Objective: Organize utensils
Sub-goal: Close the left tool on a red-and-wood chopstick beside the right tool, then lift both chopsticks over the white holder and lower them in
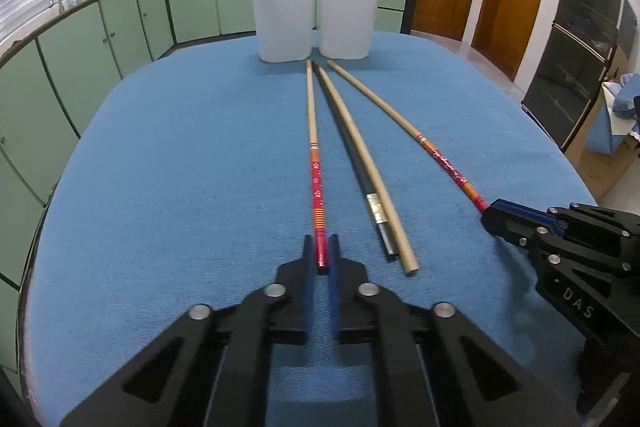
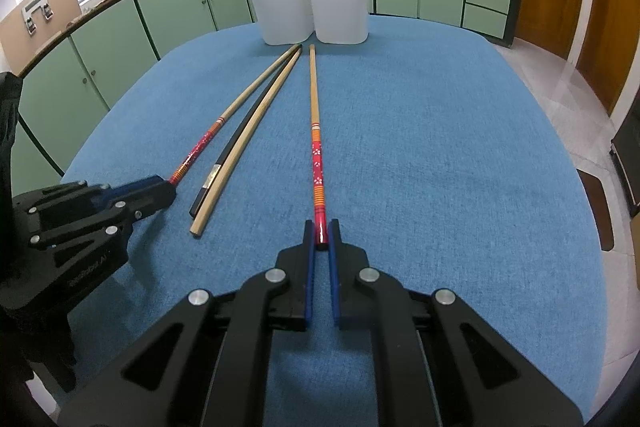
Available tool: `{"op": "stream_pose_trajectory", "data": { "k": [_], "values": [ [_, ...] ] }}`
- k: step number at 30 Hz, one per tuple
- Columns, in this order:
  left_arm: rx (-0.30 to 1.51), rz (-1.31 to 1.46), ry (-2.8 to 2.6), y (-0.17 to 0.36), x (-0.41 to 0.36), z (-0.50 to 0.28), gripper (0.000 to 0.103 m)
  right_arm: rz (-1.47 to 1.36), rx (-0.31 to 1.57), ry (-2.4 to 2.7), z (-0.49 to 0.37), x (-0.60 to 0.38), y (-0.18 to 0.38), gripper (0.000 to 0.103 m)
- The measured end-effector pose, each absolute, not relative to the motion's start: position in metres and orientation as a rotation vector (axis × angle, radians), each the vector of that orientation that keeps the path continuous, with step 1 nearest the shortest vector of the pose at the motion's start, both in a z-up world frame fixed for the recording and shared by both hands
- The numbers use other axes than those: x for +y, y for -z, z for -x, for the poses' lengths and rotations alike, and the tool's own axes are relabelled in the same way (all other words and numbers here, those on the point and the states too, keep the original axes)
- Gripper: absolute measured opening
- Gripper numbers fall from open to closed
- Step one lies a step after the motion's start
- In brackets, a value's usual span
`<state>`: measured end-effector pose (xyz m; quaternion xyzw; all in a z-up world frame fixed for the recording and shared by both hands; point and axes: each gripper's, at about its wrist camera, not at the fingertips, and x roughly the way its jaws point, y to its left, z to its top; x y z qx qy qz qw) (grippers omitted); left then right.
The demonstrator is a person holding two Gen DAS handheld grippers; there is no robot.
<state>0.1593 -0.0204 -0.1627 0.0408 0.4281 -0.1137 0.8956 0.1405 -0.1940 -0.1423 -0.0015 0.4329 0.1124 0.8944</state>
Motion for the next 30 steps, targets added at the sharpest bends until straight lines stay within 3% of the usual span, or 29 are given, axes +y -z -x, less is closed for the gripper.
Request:
{"op": "stream_pose_trajectory", "data": {
  "k": [13, 30],
  "values": [
    [0.826, -0.063, 0.222, 0.133, -0.011, -0.144, 0.005, -0.009, 0.838, -0.237, -0.129, -0.201, 0.118, 0.005],
    [0.548, -0.047, 0.259, 0.013, 0.002, -0.146, 0.005, -0.039, 0.628, -0.295, -0.138, -0.228, -0.003, 0.005]
  ]
}}
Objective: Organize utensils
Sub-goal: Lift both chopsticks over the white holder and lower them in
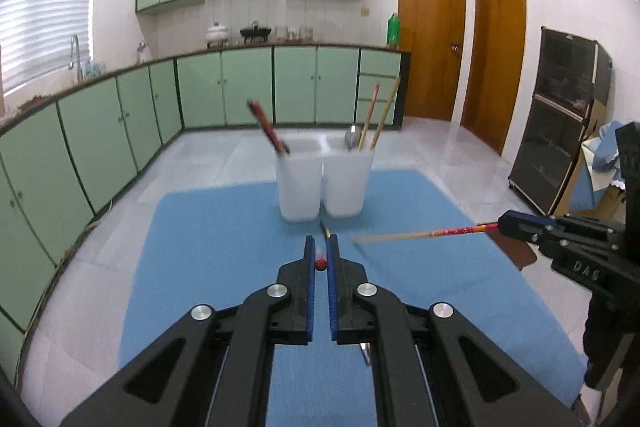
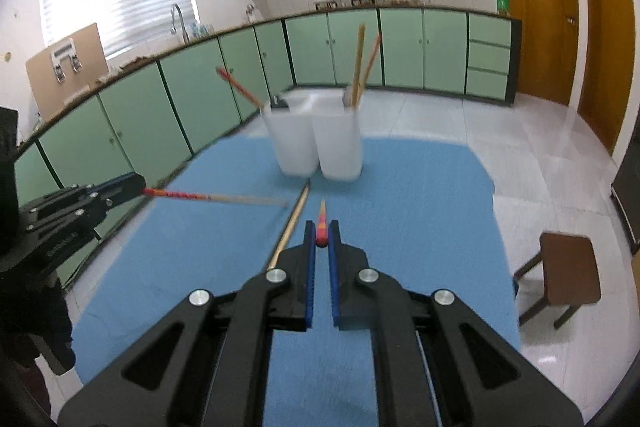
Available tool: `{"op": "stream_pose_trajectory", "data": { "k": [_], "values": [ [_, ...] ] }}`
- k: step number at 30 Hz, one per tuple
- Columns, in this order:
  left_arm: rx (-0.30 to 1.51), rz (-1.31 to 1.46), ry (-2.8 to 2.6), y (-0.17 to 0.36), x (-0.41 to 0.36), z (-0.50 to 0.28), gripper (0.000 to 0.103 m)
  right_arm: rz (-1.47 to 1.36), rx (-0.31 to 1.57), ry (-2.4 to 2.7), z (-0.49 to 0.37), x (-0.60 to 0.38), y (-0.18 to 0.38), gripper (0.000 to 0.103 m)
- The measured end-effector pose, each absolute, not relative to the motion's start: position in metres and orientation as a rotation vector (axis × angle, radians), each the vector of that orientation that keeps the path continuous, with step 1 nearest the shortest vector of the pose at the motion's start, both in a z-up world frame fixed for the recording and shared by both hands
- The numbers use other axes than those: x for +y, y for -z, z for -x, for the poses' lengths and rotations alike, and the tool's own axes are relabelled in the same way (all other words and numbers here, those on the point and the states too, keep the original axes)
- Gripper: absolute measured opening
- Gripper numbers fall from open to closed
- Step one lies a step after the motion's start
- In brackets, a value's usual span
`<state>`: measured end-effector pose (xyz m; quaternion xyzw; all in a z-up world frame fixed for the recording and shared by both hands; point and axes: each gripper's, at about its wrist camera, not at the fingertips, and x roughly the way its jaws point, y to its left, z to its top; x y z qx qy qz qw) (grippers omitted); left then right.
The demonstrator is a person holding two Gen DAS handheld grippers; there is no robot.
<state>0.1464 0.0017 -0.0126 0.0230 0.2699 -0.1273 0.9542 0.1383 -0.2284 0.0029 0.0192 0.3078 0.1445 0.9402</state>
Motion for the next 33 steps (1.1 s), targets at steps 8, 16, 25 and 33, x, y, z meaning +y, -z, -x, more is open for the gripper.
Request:
{"op": "stream_pose_trajectory", "data": {
  "k": [8, 16, 25, 33],
  "values": [
    [0.474, -0.075, 0.296, -0.022, -0.005, -0.157, 0.005, -0.072, 0.592, -0.358, -0.161, -0.239, -0.051, 0.005],
    [0.444, -0.123, 0.319, -0.037, -0.018, -0.171, 0.005, -0.013, 0.562, -0.386, -0.187, -0.235, -0.087, 0.005],
    [0.336, -0.124, 0.328, -0.087, -0.023, -0.208, 0.005, 0.013, 0.443, -0.378, -0.228, -0.229, -0.145, 0.005],
    [0.205, -0.081, 0.292, -0.141, -0.028, -0.266, 0.005, -0.024, 0.347, -0.355, -0.294, -0.23, -0.187, 0.005]
  ]
}}
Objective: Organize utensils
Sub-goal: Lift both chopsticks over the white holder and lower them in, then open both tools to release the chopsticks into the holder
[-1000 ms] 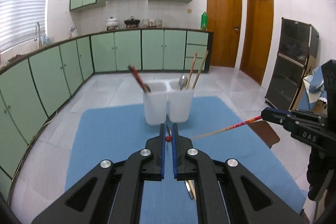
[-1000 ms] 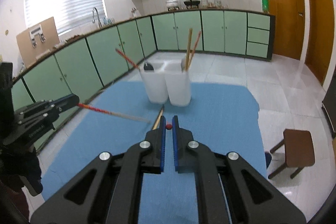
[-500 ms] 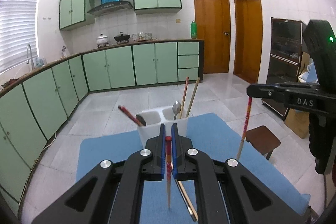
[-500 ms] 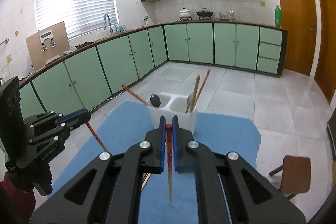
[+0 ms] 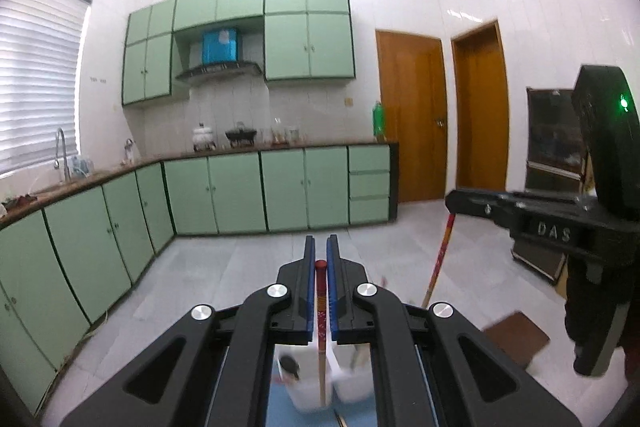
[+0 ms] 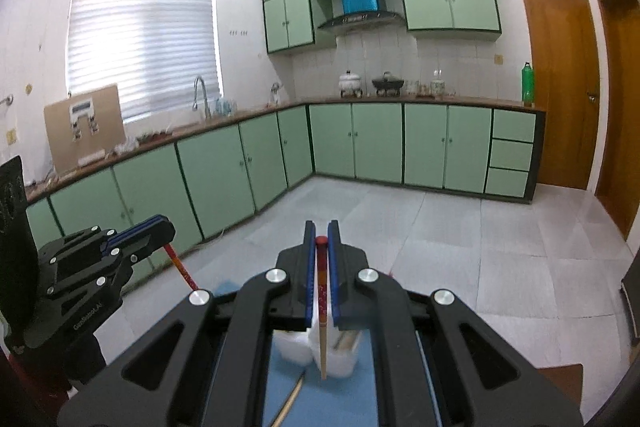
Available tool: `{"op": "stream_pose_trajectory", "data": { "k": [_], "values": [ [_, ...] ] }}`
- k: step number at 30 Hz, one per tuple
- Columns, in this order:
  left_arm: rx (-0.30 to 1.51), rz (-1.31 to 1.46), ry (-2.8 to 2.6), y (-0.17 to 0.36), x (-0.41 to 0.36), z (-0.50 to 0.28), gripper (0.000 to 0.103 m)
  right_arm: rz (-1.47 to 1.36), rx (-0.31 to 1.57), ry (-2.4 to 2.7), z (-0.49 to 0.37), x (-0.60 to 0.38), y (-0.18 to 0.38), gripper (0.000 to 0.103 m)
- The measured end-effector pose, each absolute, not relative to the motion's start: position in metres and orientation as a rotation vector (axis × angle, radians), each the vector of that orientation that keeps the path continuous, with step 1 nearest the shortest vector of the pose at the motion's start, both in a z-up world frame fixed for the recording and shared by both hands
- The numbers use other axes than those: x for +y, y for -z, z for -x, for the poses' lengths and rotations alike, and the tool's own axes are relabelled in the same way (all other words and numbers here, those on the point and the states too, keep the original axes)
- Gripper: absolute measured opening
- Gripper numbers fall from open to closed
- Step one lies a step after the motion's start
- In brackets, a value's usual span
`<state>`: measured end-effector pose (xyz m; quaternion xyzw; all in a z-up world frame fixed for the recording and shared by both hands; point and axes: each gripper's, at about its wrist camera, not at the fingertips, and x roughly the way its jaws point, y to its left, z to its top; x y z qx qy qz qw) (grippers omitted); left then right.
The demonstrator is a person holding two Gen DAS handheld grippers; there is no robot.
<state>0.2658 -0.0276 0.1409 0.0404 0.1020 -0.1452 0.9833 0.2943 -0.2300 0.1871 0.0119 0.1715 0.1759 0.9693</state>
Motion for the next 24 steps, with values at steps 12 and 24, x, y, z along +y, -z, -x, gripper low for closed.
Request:
{"op": "stream_pose_trajectory", "data": {
  "k": [12, 24],
  "values": [
    [0.336, 0.002, 0.243, -0.08, -0.028, -0.369, 0.005, -0.035, 0.424, -0.318, -0.369, -0.225, -0.136, 0.005],
    [0.398, -0.023, 0.253, -0.056, -0.023, -0.35, 0.038, -0.006, 0.467, -0.264, -0.355, -0.223, -0.109, 0.04]
  ]
}}
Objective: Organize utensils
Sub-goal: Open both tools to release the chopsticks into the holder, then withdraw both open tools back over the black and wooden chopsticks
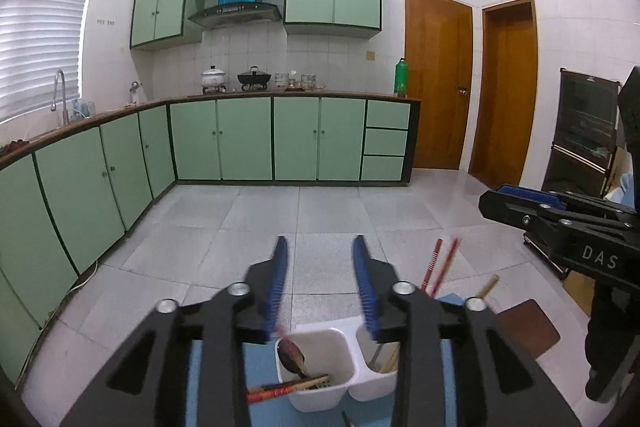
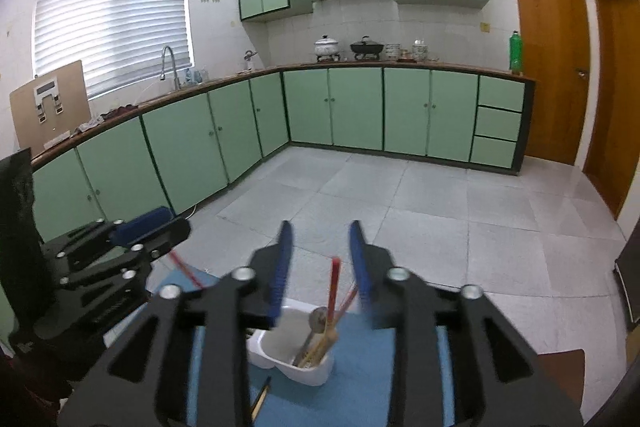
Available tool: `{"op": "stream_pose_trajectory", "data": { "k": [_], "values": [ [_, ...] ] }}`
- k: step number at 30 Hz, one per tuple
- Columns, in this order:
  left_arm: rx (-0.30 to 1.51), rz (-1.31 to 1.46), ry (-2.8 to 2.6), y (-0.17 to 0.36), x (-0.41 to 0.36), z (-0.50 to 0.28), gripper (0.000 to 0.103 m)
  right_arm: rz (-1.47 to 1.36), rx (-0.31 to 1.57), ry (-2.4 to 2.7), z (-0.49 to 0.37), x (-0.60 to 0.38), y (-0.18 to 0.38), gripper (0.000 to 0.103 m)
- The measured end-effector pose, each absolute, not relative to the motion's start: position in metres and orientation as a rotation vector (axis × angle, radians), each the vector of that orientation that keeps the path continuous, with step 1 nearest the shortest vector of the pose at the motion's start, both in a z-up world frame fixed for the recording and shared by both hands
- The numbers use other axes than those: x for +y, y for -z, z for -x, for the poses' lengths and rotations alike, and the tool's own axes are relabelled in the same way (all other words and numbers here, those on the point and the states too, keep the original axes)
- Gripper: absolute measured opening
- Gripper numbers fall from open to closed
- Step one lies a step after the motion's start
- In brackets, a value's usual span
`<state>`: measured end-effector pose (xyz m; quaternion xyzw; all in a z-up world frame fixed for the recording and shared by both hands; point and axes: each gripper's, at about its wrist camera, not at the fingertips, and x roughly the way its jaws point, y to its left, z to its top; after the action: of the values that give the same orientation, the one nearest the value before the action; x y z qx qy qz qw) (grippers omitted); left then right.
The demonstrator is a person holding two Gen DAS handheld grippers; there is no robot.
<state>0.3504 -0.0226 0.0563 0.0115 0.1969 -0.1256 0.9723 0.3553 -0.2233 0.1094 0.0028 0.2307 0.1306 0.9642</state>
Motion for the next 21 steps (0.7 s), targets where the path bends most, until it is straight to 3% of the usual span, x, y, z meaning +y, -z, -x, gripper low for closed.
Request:
{"op": "stream_pose_trajectory", "data": {
  "k": [2, 4, 11, 21],
  "values": [
    [0.394, -0.025, 0.255, -0.06, -0.021, -0.342, 0.043, -0.012, 0.453, -0.249, -0.344, -0.23, -0.109, 0.049],
    [0.386, -0.026, 0.258, -0.062, -0.019, -0.33, 0.054, -0.016, 0.443, -0.229, -0.328, -0.237, -0.108, 0.055],
    [0.411, -0.019, 0.25, -0.042, -0.005, -0.269, 0.072, 0.027, 0.44, -0.187, -0.259, -0.25, -0.077, 0.091],
    [0.664, 0.032, 0.189, 0.07, 0.022, -0.202, 0.076, -0.039, 0.625, -0.184, -0.178, -0.254, 0.02, 0.094]
  ]
}}
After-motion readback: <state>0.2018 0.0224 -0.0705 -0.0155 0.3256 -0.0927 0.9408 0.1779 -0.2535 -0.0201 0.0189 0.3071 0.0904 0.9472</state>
